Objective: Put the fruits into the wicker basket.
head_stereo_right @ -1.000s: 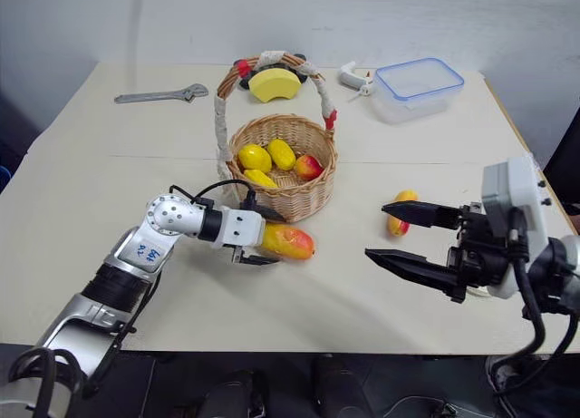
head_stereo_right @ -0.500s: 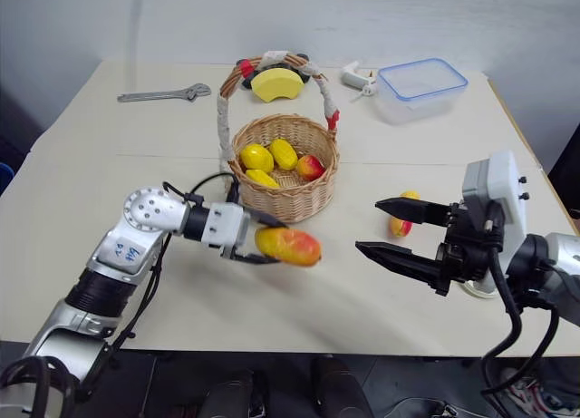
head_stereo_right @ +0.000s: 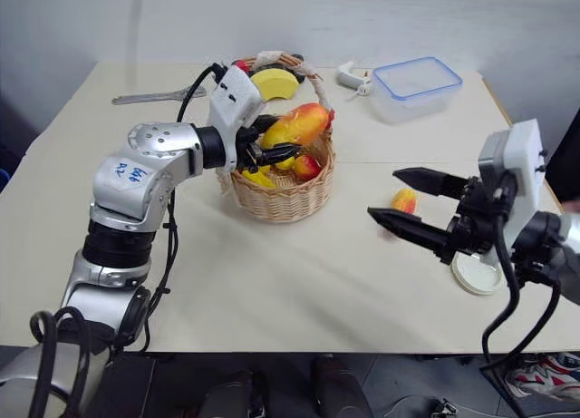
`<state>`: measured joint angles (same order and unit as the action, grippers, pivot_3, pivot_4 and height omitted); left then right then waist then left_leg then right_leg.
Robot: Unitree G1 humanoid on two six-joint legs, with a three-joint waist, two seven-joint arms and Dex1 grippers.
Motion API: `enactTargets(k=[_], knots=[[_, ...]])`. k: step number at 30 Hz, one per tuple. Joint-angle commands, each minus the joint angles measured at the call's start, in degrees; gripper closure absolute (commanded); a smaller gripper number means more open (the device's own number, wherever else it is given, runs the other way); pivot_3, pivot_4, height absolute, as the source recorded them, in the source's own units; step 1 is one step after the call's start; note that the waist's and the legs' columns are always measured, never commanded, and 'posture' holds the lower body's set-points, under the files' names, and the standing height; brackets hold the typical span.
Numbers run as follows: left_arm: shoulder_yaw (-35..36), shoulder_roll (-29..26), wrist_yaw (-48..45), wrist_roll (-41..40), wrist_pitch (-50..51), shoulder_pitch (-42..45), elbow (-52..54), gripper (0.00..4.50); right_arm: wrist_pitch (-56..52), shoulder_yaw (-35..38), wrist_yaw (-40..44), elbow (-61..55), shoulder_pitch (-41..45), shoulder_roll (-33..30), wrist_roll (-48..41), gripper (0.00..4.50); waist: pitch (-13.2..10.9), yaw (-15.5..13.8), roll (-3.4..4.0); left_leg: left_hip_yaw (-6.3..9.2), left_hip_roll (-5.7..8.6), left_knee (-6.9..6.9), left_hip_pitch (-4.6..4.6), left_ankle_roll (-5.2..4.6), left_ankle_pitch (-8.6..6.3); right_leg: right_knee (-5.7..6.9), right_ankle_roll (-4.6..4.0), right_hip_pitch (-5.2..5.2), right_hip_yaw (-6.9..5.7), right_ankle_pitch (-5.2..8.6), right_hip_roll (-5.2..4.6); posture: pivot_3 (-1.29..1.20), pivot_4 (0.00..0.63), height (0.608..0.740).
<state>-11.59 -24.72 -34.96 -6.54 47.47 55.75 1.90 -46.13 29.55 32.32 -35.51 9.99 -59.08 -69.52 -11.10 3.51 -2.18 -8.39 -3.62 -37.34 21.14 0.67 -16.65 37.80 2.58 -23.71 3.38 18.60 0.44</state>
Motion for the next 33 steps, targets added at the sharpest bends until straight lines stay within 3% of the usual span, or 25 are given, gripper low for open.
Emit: enactTargets(k=[1, 4, 10, 16, 21, 24, 25, 29, 33], knots=[[-4.1, -2.6, 1.8, 5.9, -3.6, -1.0, 1.5, 1.92, 1.6, -0.3, -1.5, 0.0, 1.2, 1.2, 1.9, 0.8, 0.0, -0.3, -0.01, 0.01, 0.0, 0.11, 0.04, 0.11, 0.1, 0.03, -0.06, -0.1, 0.0, 0.04, 0.01, 0.0, 0.15, 0.74], [-3.7, -3.5, 1.1, 6.3, -5.7, -1.7, 0.9, 1.92, 1.5, -0.5, -1.3, -0.3, 1.1, 1.8, 2.6, 0.8, 0.0, -0.4, 0.0, 0.01, -0.03, 0.25, 0.1, 0.23, 0.19, 0.1, -0.19, -0.27, -0.01, 0.1, 0.05, 0.0, 0.15, 0.74], [-1.0, -3.4, -0.3, 4.8, -9.4, -0.8, -0.3, 0.02, 1.4, -0.7, -1.2, 0.1, 0.9, 2.3, 4.6, 0.8, 0.0, -0.5, 0.0, -0.01, -0.01, 0.2, 0.16, 0.2, 0.18, 0.08, -0.22, -0.27, -0.02, 0.12, 0.01, 0.0, 0.15, 0.74], [5.9, -2.7, -6.3, -4.4, -7.5, -1.4, 1.7, 0.01, 1.7, 3.5, 0.5, 1.1, -6.5, 3.2, 9.1, 0.8, 0.0, -0.6, 0.0, 0.0, -0.02, 0.21, 0.16, 0.2, 0.18, 0.12, -0.23, -0.28, -0.05, 0.12, 0.02, 0.0, 0.15, 0.74], [10.6, -5.4, -17.7, -15.3, -9.2, -3.7, 6.8, 0.01, 3.7, 8.7, 3.2, 6.5, -17.0, 4.7, 17.9, 0.8, 0.0, -0.7, 0.0, -0.01, -0.01, 0.2, 0.17, 0.2, 0.18, 0.1, -0.22, -0.27, -0.07, 0.13, 0.01, 0.0, 0.15, 0.74], [11.5, -7.6, -23.2, -20.9, -8.1, -5.7, 10.7, 0.0, 3.3, 9.6, 3.6, 9.5, -19.3, 5.6, 19.5, 0.21, 0.0, -0.4, 0.0, -0.03, -0.01, 0.19, 0.08, 0.21, 0.18, 0.13, -0.22, -0.21, -0.06, 0.13, 0.01, 0.0, 0.15, 0.74], [11.7, -8.7, -25.6, -22.6, -7.8, -6.4, 11.6, 0.0, 3.2, 9.3, 3.9, 9.7, -19.7, 5.7, 20.0, 0.03, 0.0, -0.3, 0.0, -0.04, -0.02, 0.17, 0.06, 0.23, 0.2, 0.16, -0.22, -0.2, -0.06, 0.13, 0.02, 0.0, 0.15, 0.74], [12.3, -14.0, -32.6, -26.8, -6.9, -8.4, 10.9, 0.0, 3.7, 6.7, 4.2, 9.5, -19.7, 5.7, 23.0, 0.03, 0.0, 0.1, 0.01, -0.01, -0.04, 0.21, -0.08, 0.32, 0.38, 0.24, -0.28, -0.16, -0.05, 0.09, 0.08, 0.0, 0.15, 0.74], [10.9, -19.7, -39.8, -25.1, -12.2, -10.6, 9.5, 0.0, 2.7, -0.6, 1.2, 11.2, -12.6, 6.8, 25.5, 0.03, 0.0, 0.8, 0.0, 0.04, -0.02, 0.24, -0.06, 0.29, 0.54, 0.18, -0.38, -0.14, -0.05, 0.01, 0.11, 0.0, 0.15, 0.74]])
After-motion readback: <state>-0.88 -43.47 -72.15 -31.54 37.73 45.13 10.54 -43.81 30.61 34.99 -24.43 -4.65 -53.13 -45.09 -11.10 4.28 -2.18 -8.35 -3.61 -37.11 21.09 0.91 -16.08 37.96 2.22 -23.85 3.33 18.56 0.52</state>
